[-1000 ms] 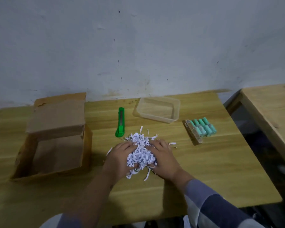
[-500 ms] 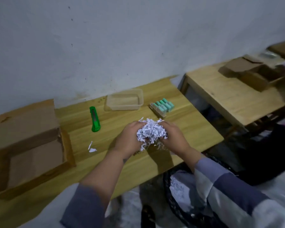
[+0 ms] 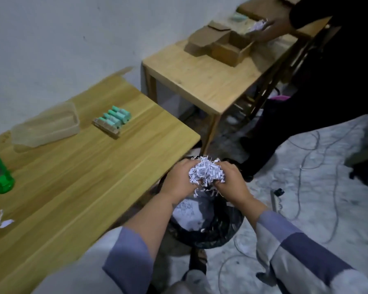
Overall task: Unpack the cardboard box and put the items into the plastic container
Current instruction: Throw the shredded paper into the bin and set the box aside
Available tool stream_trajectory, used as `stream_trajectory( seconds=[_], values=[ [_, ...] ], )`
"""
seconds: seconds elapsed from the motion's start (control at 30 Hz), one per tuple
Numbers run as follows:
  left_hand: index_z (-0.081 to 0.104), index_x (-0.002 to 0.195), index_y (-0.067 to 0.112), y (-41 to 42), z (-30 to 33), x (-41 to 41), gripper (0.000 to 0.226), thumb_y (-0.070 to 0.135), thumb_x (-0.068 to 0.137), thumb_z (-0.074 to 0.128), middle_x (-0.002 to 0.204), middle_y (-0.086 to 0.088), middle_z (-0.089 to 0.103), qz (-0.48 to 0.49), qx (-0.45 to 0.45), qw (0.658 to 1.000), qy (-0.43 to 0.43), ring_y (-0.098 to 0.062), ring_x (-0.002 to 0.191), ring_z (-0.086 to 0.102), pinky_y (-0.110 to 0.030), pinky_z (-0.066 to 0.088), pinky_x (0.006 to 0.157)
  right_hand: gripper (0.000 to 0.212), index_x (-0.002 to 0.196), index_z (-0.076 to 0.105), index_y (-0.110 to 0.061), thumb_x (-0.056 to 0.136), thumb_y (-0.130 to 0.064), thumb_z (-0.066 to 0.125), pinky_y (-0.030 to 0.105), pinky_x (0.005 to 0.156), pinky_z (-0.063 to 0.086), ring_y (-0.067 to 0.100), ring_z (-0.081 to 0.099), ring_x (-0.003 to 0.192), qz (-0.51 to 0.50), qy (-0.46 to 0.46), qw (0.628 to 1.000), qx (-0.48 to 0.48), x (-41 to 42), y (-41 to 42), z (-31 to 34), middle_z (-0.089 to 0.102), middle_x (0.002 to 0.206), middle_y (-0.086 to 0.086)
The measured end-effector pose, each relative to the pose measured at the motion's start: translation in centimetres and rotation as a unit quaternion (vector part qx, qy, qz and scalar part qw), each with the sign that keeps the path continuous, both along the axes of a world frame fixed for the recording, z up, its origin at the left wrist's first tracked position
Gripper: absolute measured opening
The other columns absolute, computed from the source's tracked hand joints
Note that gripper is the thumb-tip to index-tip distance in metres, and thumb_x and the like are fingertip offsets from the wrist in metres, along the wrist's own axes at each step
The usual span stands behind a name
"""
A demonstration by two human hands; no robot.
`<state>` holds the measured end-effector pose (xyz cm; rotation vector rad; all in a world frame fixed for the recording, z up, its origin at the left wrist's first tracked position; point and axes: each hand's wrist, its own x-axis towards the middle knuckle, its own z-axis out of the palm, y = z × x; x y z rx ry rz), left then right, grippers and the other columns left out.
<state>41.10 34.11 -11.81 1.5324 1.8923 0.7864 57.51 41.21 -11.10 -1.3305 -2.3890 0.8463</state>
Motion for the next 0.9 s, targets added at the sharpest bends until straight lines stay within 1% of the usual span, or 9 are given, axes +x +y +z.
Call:
stream_trajectory(
  seconds=[0.13,0.27,0.4,0.5,0.57,0.63,0.73,0.8,0.9],
  values=[
    [0.049,0.136,0.022,2.5,-4.5,3.0,0.067,0.012,0.076,0.077,0.131,0.003,0.052,-0.010,-0.068,0.997,-0.024,-0.016,0.122,0.049,-0.022,0.037,0.100,0.049,0.118,0.063,-0.011,0.071,0.000,0.069,0.029,0.093,0.037,0.030,0.054,0.111,-0.027,-0.015,0.997,-0.070,3.1,2.0,-4.7,0.064,0.116,0.010],
    [0.052,0.134,0.022,3.7,-10.6,3.6,0.063,0.014,0.077,0.077,0.131,0.002,0.054,0.001,-0.113,0.993,-0.040,-0.015,0.118,0.052,-0.029,0.042,0.101,0.048,0.121,0.062,-0.014,0.074,-0.006,0.069,0.030,0.095,0.037,0.030,0.054,0.112,-0.032,-0.037,0.990,-0.130,4.2,3.1,-11.3,0.063,0.119,0.010],
    [0.058,0.128,0.011,3.9,-19.2,2.6,0.056,0.026,0.075,0.071,0.123,-0.004,0.059,-0.002,-0.155,0.988,-0.010,-0.015,0.112,0.057,-0.021,0.041,0.095,0.048,0.123,0.060,-0.014,0.075,-0.011,0.066,0.032,0.097,0.037,0.031,0.053,0.112,-0.045,-0.043,0.981,-0.185,3.2,3.7,-19.8,0.062,0.121,0.010],
    [0.062,0.122,0.005,4.7,-27.6,1.7,0.053,0.024,0.073,0.069,0.119,-0.011,0.063,0.011,-0.211,0.977,-0.028,-0.026,0.108,0.062,-0.017,0.040,0.092,0.051,0.122,0.062,-0.012,0.071,-0.022,0.061,0.034,0.100,0.040,0.032,0.055,0.113,-0.048,-0.051,0.969,-0.239,1.8,3.9,-27.9,0.064,0.118,0.013],
    [0.058,0.126,0.011,5.3,-32.7,1.0,0.061,0.015,0.068,0.077,0.124,-0.008,0.059,0.003,-0.248,0.969,-0.012,-0.025,0.111,0.059,-0.019,0.040,0.091,0.054,0.123,0.061,-0.013,0.071,-0.026,0.061,0.035,0.102,0.042,0.032,0.056,0.114,-0.067,-0.059,0.960,-0.267,1.0,3.9,-33.2,0.062,0.121,0.013],
    [0.054,0.129,0.020,5.6,-37.2,0.6,0.067,0.021,0.067,0.081,0.128,-0.001,0.057,-0.008,-0.275,0.961,-0.022,-0.021,0.116,0.057,-0.027,0.045,0.094,0.056,0.130,0.055,-0.013,0.076,-0.023,0.066,0.034,0.106,0.039,0.032,0.052,0.121,-0.072,-0.081,0.953,-0.282,0.4,3.8,-37.9,0.057,0.130,0.013],
    [0.045,0.137,0.015,6.0,-42.1,0.7,0.076,0.016,0.071,0.081,0.136,-0.004,0.050,-0.001,-0.322,0.946,-0.030,-0.021,0.123,0.050,-0.021,0.037,0.093,0.065,0.138,0.045,-0.019,0.077,-0.026,0.068,0.034,0.109,0.035,0.032,0.044,0.128,-0.068,-0.126,0.943,-0.299,0.1,3.7,-43.1,0.048,0.140,0.010],
    [0.041,0.139,0.015,6.3,-43.7,1.0,0.088,0.028,0.064,0.086,0.138,-0.005,0.049,-0.029,-0.332,0.943,-0.009,-0.022,0.125,0.047,-0.022,0.038,0.095,0.075,0.140,0.039,-0.027,0.072,-0.029,0.071,0.036,0.111,0.034,0.030,0.041,0.132,-0.068,-0.139,0.936,-0.315,0.2,3.9,-45.0,0.044,0.143,0.007],
    [0.036,0.144,0.019,6.3,-43.9,1.3,0.100,0.046,0.061,0.085,0.150,-0.004,0.035,-0.065,-0.359,0.931,0.018,-0.022,0.137,0.034,-0.035,0.033,0.110,0.082,0.144,0.032,-0.029,0.073,-0.036,0.072,0.038,0.114,0.030,0.029,0.036,0.137,-0.034,-0.174,0.922,-0.343,0.5,4.2,-45.6,0.037,0.148,0.008]
  ],
)
